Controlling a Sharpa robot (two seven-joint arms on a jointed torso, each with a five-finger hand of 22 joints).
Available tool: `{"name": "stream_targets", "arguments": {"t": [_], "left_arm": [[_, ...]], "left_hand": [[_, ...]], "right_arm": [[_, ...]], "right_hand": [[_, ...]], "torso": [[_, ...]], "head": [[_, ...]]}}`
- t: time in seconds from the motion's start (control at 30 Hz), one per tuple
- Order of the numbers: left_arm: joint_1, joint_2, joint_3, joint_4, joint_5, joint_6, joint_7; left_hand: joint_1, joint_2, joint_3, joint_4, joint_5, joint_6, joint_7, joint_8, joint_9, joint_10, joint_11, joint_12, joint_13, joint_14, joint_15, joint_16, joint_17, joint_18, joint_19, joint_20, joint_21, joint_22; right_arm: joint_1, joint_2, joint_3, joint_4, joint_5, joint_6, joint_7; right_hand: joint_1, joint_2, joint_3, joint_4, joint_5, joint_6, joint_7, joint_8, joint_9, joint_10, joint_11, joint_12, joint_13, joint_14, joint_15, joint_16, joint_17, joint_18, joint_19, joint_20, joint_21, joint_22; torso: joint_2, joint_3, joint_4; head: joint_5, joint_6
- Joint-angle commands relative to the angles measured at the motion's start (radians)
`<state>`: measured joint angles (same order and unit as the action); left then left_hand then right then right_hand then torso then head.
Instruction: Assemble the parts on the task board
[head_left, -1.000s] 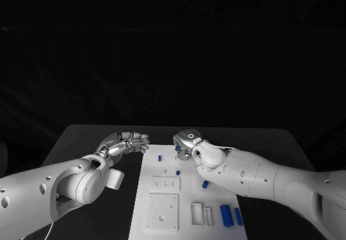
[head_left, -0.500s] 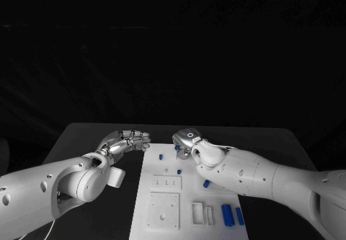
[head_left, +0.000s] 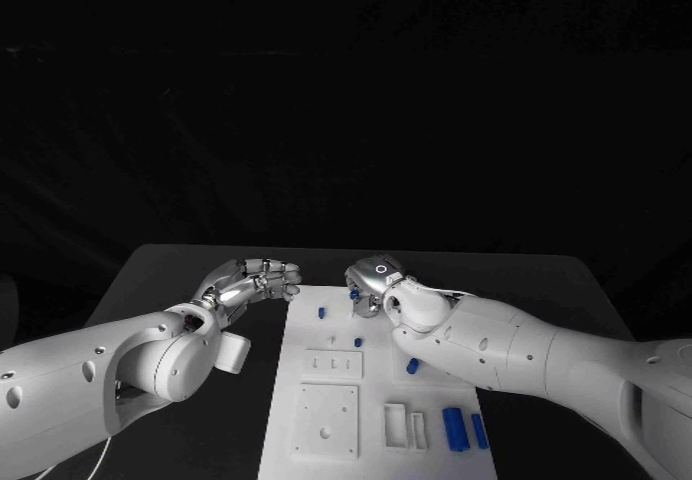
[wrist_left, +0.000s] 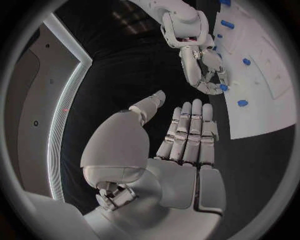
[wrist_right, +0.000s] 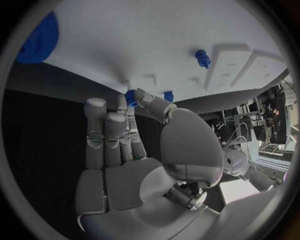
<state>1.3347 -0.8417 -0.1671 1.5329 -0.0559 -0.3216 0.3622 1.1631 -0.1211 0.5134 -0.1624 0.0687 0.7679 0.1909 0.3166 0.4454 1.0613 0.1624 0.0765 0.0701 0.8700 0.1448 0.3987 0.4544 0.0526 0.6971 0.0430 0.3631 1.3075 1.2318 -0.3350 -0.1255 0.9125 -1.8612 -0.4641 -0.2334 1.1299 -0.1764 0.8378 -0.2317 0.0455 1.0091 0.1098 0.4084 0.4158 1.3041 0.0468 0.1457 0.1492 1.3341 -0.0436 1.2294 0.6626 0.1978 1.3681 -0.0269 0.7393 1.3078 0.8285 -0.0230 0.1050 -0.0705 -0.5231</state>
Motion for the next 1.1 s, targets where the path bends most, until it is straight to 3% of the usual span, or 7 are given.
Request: {"name": "stream_targets", "arguments": {"t": [0.03,0.83,0.9,0.97,1.1], "left_arm": [[0.002,0.001,0.001,0.001,-0.002,0.014,0.006],[0.002,0.003,0.001,-0.005,-0.002,0.013,0.004],[0.002,0.003,0.001,-0.005,-0.002,0.013,0.004],[0.002,0.003,0.001,-0.006,-0.002,0.013,0.004],[0.002,0.003,0.001,-0.006,-0.002,0.013,0.004]], "left_hand": [[-0.010,-0.001,0.001,-0.004,-0.004,0.005,0.003,-0.006,-0.001,0.004,0.004,-0.006,-0.001,0.004,0.001,-0.004,-0.001,0.014,0.006,0.002,-0.003,0.013],[-0.011,-0.001,0.003,-0.007,-0.004,0.006,0.002,-0.006,-0.002,0.004,0.003,-0.007,-0.001,0.004,0.002,-0.005,-0.001,0.014,0.006,0.003,-0.003,0.014],[-0.012,-0.001,0.003,-0.007,-0.004,0.006,0.002,-0.007,-0.002,0.004,0.003,-0.007,-0.001,0.004,0.002,-0.005,-0.001,0.014,0.006,0.003,-0.003,0.014],[-0.012,-0.001,0.003,-0.008,-0.004,0.006,0.002,-0.007,-0.002,0.004,0.003,-0.007,-0.001,0.004,0.002,-0.005,-0.001,0.014,0.006,0.003,-0.003,0.014],[-0.012,-0.002,0.003,-0.008,-0.004,0.006,0.002,-0.007,-0.002,0.004,0.004,-0.007,-0.001,0.004,0.002,-0.005,-0.001,0.014,0.006,0.003,-0.004,0.014]], "right_arm": [[-0.004,-0.004,-0.003,-0.001,-0.005,0.038,0.001],[-0.004,-0.004,-0.003,-0.004,0.009,0.019,0.005],[-0.004,-0.001,-0.003,-0.008,0.026,0.014,0.014],[-0.004,0.000,-0.003,-0.011,0.045,0.007,0.025],[-0.004,0.004,-0.003,-0.025,0.070,-0.009,0.040]], "right_hand": [[0.010,-0.001,0.007,0.001,0.004,0.003,0.002,0.001,0.001,0.004,0.001,-0.004,0.001,-0.029,-0.021,0.004,-0.001,0.064,0.017,-0.024,0.007,0.023],[0.010,-0.007,0.009,0.001,0.005,0.003,0.003,-0.001,0.001,0.004,0.002,-0.006,0.004,-0.029,-0.021,0.006,-0.004,0.064,0.014,-0.023,0.011,0.023],[0.005,-0.021,0.008,0.003,0.004,-0.006,0.006,-0.007,-0.001,-0.006,0.005,-0.012,0.002,-0.031,-0.017,0.004,-0.007,0.064,0.010,-0.020,0.011,0.022],[-0.014,-0.056,-0.013,0.010,0.003,-0.038,0.020,-0.026,-0.008,-0.038,0.018,-0.032,-0.004,-0.030,-0.005,0.004,-0.010,0.061,0.009,-0.015,0.013,0.021],[-0.042,-0.098,-0.071,0.013,0.003,-0.102,0.046,-0.060,-0.021,-0.097,0.042,-0.065,-0.018,-0.029,0.017,0.006,-0.014,0.060,0.007,-0.009,0.015,0.020]], "torso": [[0.001,-0.0002,-0.0001],[0.003,-0.0008,-0.0006],[0.003,-0.0009,-0.0011],[0.003,-0.0010,-0.0006],[0.003,-0.0011,0.0003]], "head": [[0.000,0.000],[0.001,-0.003],[0.002,-0.001],[0.002,-0.001],[0.001,-0.001]]}}
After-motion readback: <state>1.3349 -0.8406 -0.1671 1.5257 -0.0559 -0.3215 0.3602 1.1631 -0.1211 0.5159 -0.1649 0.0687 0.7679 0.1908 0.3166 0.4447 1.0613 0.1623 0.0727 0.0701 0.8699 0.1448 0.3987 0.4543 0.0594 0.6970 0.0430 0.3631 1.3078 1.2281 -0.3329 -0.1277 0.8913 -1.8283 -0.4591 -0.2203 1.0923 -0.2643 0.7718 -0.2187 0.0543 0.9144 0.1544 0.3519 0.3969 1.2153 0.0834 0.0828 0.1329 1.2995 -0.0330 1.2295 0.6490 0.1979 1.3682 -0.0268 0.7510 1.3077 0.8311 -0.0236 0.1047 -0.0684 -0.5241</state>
